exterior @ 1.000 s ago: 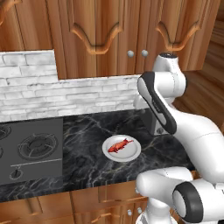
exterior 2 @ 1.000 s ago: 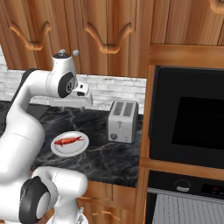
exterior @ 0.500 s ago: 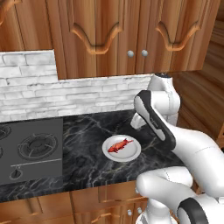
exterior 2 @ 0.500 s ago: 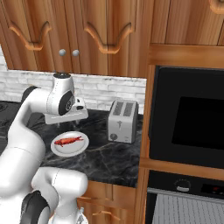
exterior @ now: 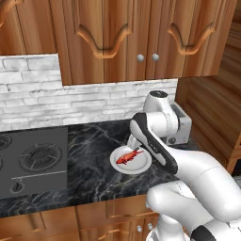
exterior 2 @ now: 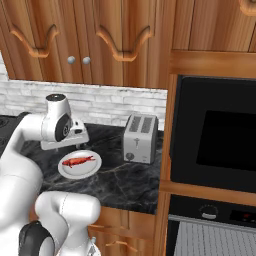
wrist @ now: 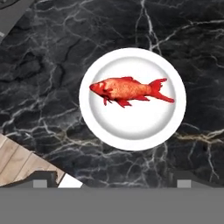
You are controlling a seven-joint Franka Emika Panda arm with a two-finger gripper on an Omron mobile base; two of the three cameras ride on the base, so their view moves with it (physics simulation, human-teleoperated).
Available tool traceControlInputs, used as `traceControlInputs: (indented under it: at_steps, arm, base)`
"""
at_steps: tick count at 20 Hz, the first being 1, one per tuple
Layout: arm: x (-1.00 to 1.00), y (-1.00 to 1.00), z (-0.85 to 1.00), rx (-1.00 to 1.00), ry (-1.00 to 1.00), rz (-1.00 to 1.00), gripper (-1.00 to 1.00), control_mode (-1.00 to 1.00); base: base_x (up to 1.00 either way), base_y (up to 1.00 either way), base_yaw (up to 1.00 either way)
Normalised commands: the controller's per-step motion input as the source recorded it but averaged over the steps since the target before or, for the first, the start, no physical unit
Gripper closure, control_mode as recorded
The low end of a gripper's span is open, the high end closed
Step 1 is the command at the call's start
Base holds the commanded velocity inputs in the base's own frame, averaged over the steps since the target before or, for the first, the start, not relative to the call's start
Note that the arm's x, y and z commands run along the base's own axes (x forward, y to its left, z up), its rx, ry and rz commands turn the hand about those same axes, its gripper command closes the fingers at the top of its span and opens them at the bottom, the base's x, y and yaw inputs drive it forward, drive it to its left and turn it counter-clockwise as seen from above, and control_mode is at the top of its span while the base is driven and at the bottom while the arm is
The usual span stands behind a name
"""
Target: Place the fish on the rack of the oven, and slide the rack back inside. Close the oven door.
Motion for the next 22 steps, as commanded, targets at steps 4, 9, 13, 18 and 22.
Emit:
traceControlInputs:
  at_steps: [4,9,13,18,22]
  arm:
    - [0.0,0.33,-0.38,0.0,-0.01,-0.27,-1.0,-1.0]
    - [0.0,0.36,-0.33,0.0,0.0,-0.37,-1.0,-1.0]
    - [0.0,0.15,-0.31,0.0,0.0,-0.38,-1.0,-1.0]
    - [0.01,-0.03,-0.15,0.06,0.03,-0.4,-1.0,-1.0]
    - [0.28,-0.16,-0.1,0.09,0.0,-0.32,-1.0,-1.0]
  base:
    - [0.0,0.0,0.0]
    - [0.0,0.0,0.0]
    - [0.0,0.0,0.0]
    - [0.0,0.0,0.0]
    - [0.0,0.0,0.0]
